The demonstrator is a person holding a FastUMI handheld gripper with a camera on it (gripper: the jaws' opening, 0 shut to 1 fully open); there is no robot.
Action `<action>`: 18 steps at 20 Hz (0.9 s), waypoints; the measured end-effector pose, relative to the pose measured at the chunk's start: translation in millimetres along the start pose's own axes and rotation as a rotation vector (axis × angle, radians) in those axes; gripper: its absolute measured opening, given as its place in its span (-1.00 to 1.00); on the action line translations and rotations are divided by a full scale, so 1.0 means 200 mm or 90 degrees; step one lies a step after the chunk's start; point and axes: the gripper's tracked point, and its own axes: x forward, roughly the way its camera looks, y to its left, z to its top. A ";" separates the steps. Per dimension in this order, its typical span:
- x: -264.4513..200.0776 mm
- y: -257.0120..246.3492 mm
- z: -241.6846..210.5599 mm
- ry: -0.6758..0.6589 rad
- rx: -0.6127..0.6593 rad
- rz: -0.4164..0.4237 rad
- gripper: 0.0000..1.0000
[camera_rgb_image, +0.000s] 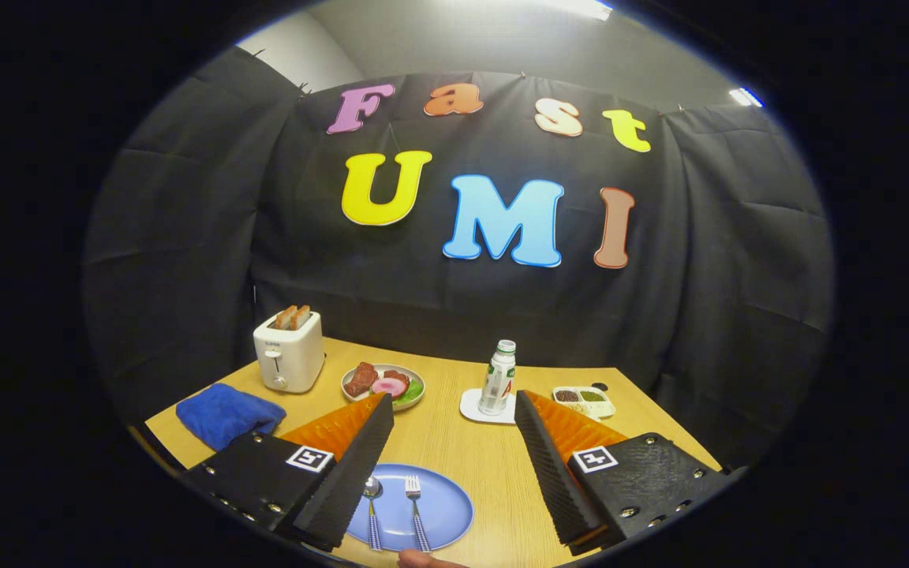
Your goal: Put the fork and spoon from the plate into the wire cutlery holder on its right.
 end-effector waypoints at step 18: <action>0.09 0.11 -0.98 0.395 -0.103 0.079 0.90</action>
